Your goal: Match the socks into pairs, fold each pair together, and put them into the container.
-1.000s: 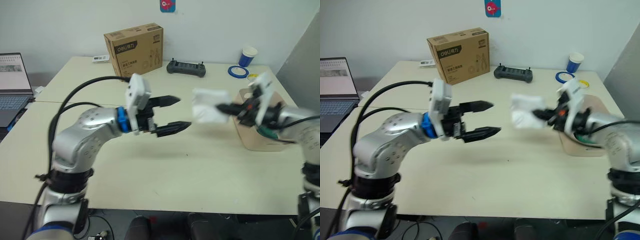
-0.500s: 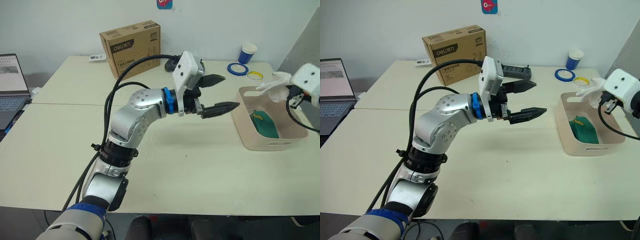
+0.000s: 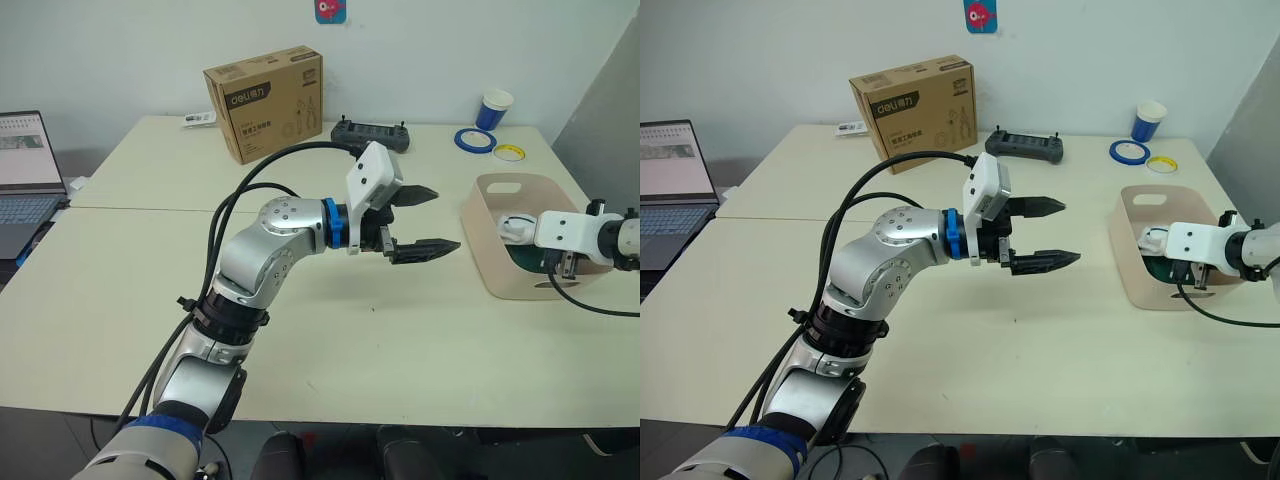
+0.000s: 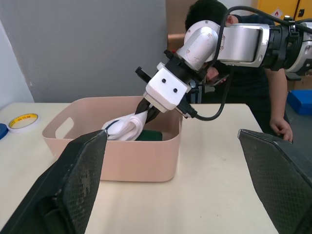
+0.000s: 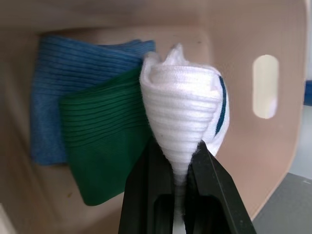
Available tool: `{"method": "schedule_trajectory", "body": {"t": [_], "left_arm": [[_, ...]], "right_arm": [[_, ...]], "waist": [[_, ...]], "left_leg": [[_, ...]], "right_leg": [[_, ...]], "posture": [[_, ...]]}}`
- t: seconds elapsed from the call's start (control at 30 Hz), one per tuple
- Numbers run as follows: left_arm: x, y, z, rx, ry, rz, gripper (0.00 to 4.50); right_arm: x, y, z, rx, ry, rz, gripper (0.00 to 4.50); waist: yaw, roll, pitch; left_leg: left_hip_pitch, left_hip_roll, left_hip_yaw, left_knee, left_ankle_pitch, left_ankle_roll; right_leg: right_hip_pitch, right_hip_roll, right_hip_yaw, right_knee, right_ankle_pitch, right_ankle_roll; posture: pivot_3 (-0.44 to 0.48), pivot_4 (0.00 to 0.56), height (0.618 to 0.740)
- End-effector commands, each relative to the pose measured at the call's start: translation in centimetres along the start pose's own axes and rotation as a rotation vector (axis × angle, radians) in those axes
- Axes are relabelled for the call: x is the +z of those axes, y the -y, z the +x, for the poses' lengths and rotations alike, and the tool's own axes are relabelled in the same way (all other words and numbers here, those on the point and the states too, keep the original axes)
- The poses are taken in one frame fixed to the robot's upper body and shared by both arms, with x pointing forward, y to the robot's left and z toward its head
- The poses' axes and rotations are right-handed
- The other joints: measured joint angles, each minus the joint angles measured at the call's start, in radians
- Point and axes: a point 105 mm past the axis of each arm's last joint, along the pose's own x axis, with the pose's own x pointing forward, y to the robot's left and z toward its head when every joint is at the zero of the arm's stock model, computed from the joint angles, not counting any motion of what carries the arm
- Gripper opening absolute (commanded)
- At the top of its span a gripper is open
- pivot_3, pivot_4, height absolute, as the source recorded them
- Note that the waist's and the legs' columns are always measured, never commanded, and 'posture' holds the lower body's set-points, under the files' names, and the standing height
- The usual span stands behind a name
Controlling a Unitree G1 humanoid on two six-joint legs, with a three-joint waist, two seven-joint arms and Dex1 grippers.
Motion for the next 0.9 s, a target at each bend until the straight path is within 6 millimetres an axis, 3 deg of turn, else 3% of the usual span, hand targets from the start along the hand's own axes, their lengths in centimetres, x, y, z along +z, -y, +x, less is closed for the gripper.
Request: {"method": "schedule_trajectory", "body": {"t": [0.03,0.27,0.5,0.6,0.7,0.9], "left_arm": [[0.8,0.4,-0.1,-0.003,0.029,0.038,4.50],[0.2,-0.4,-0.8,0.044,0.014,0.049,4.50],[0.1,0.8,-0.5,-0.022,0.011,0.036,4.50],[0.2,0.6,-0.4,-0.013,0.017,0.036,4.50],[0.2,0.4,-0.3,0.000,0.014,0.046,4.50],[0.3,0.5,-0.4,-0.008,0.007,0.046,4.50]], "right_arm": [[0.2,0.8,-0.9,0.021,0.011,0.005,0.93],[0.7,2.5,-3.7,0.078,0.045,0.108,3.31],[2.7,5.5,-6.8,0.054,0.161,0.238,3.31],[1.7,6.3,-6.1,-0.020,0.114,0.235,3.31],[0.8,5.7,-4.6,-0.034,0.086,0.232,2.68],[-0.4,3.5,-1.4,-0.007,0.046,0.230,0.53]], "waist": [[0.001,0.000,0.000],[0.001,0.001,0.000],[-0.001,0.002,0.000],[0.001,0.002,0.000],[0.001,0.001,0.000],[-0.001,0.002,0.000]], "left_leg": [[0.000,0.000,0.000,0.000,0.000,0.000],[0.000,0.000,0.000,0.000,0.000,0.000],[0.001,0.000,0.000,0.000,0.000,0.000],[0.001,0.000,-0.001,0.000,0.000,0.000],[0.001,0.000,0.000,0.000,0.000,0.000],[0.001,0.000,0.000,0.000,0.000,0.000]], "right_leg": [[0.000,0.000,0.000,0.000,0.000,0.000],[0.000,0.000,0.000,0.001,0.000,0.000],[0.000,0.000,0.000,0.001,0.000,0.000],[0.001,0.000,-0.001,0.001,0.000,0.000],[0.001,0.000,-0.001,0.001,0.000,0.000],[0.001,0.000,0.000,0.001,0.000,0.000]], "posture": [[0.000,0.150,0.740],[0.000,0.150,0.740],[0.000,0.150,0.740],[0.000,0.150,0.740],[0.000,0.150,0.740],[0.000,0.150,0.740]]}}
